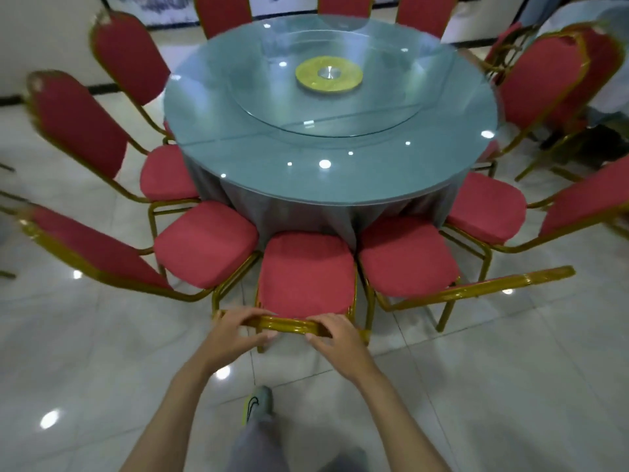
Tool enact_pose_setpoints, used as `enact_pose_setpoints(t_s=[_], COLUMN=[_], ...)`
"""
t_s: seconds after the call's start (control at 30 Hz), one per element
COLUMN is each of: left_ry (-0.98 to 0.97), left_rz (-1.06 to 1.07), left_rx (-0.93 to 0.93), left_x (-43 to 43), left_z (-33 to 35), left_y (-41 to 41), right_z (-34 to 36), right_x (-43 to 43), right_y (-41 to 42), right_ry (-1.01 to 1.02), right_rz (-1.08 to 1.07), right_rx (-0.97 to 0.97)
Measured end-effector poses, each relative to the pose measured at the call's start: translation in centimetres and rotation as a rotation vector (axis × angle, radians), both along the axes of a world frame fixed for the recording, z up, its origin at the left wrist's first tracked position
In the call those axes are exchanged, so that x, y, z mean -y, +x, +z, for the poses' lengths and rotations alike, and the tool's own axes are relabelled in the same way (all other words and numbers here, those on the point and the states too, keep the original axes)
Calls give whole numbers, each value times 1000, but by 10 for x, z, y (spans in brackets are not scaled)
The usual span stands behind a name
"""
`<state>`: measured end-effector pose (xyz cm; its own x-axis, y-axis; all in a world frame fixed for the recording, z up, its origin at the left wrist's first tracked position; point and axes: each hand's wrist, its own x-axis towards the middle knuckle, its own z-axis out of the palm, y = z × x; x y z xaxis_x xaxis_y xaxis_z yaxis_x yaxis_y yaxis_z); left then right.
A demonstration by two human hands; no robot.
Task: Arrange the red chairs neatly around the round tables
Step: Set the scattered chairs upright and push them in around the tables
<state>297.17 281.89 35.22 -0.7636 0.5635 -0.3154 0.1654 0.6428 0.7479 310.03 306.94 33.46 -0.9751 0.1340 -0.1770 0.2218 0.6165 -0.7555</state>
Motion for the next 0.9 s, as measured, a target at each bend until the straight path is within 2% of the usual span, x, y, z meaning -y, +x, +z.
enact_pose_setpoints(t_s=[0.1,0.2,0.3,0.4,0.53,0.63,0.9], left_ry=[-161,-407,-544,-487,-419,-377,-251], left_rz=[-85,-201,-269,-235,-57,41,-11], left_rx=[-64,-245,-279,-237,-316,-294,-159], left_x=[5,-10,-18,-14,-29,-40,-39], left_z=[-12,-8,-9,-26,-30,-24,-13], left_y=[7,4,-12,-28,-11,1,2], right_z=[-4,-11,-22,-23,-24,-26,-16], right_x=[-9,-7,-10,-22,-36,-41,-47], right_y=[7,6,4,9,14,12,12], right_ry=[131,237,288,343,319,326,439], right_rz=[90,32,-14,-6,33,57,46], right_rx=[-25,-37,3,96,169,186,281])
